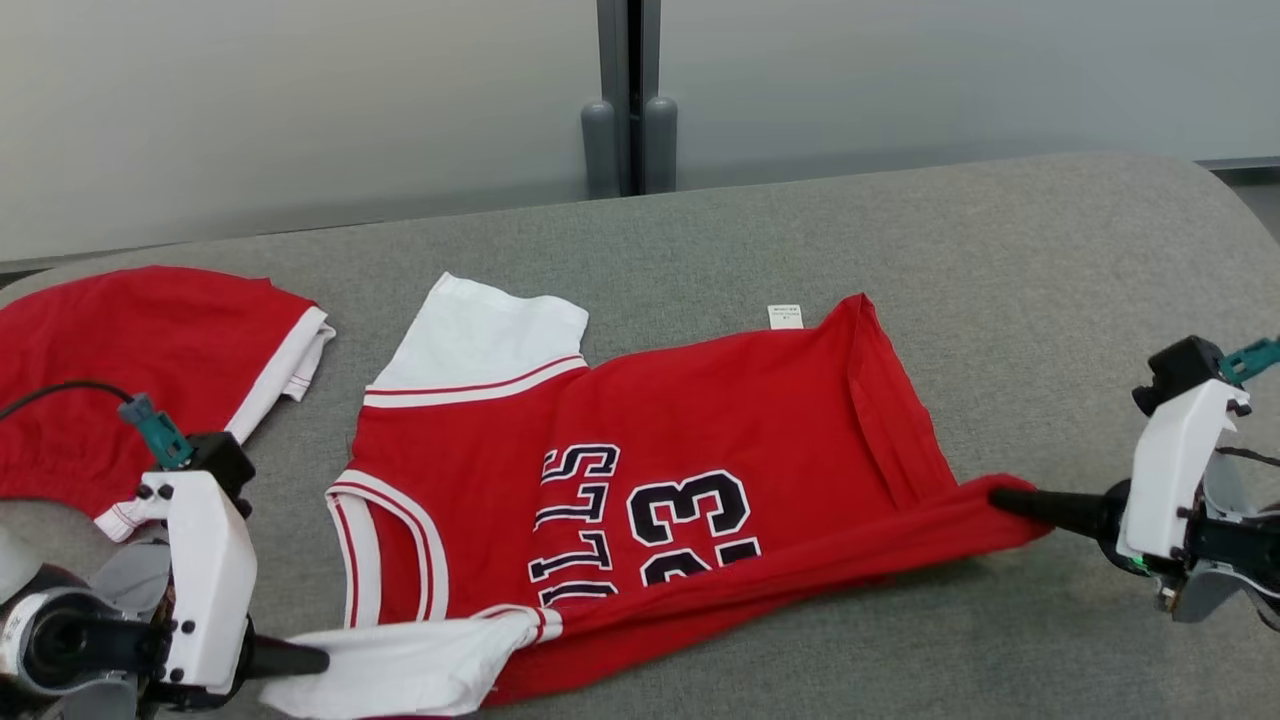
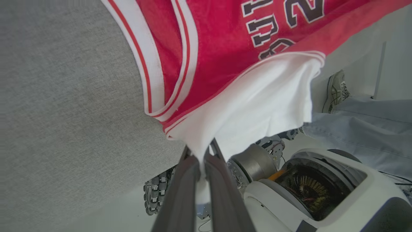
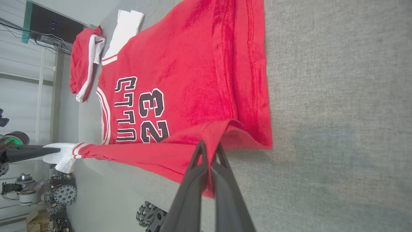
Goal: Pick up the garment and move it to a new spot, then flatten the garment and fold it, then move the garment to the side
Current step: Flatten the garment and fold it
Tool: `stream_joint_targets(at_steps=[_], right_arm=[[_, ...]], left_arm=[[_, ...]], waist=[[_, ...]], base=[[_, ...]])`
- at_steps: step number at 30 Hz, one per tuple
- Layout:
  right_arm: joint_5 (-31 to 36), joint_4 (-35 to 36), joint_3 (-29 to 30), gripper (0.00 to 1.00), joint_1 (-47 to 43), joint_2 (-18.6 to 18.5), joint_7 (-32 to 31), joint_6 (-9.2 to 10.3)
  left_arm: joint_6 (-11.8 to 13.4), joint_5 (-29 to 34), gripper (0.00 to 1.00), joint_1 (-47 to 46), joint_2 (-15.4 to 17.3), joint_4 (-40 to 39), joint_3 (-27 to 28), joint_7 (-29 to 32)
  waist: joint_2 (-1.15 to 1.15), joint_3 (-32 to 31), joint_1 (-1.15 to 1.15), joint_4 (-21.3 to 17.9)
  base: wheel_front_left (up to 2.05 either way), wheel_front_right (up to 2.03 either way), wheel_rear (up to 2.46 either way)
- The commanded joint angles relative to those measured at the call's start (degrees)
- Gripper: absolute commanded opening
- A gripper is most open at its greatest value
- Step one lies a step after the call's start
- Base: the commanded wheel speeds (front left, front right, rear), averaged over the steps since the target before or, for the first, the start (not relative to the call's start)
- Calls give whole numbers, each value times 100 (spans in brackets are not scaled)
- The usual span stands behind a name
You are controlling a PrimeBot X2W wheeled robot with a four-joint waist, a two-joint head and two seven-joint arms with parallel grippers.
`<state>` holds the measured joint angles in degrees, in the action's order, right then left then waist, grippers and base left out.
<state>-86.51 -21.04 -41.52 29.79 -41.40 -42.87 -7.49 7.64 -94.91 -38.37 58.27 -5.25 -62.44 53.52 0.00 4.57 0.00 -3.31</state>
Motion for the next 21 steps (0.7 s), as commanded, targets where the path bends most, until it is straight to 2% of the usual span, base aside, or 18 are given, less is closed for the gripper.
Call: stream_joint_targets(at_steps=[1, 11, 13, 14, 15, 16, 21], right_arm=[[46, -110, 18, 0, 127, 112, -11, 0], [268, -937, 69, 0, 685, 809, 73, 0], [289, -1045, 106, 14, 748, 911, 128, 0], [296, -1096, 119, 32, 770, 950, 162, 0], [302, -1149, 137, 71, 790, 981, 189, 0], [318, -1193, 145, 100, 799, 1009, 207, 0], [347, -1280, 300, 100, 724, 1033, 485, 0]], left_arm=[[2, 68, 0, -128, -86, 148, 24, 35], [-271, 13, 0, -438, -862, 1383, 180, -147], [-333, 16, 0, -450, -970, 1574, 205, -215], [-372, 13, 0, -451, -1018, 1671, 218, -257], [-409, 48, 46, -469, -1061, 1759, 248, -343], [-431, 68, 100, -473, -1116, 1840, 275, -407], [-616, 136, 100, -431, -1233, 2080, 310, -612]], waist=[[0, 129, 0, -34], [0, 324, 0, -26], [0, 326, 0, -14], [0, 322, 0, -6], [0, 316, 0, 3], [0, 306, 0, 17], [0, 191, 0, 107]], base=[[0, 0, 0], [0, 0, 0], [0, 0, 0], [0, 0, 0], [0, 0, 0], [0, 0, 0], [0, 0, 0]])
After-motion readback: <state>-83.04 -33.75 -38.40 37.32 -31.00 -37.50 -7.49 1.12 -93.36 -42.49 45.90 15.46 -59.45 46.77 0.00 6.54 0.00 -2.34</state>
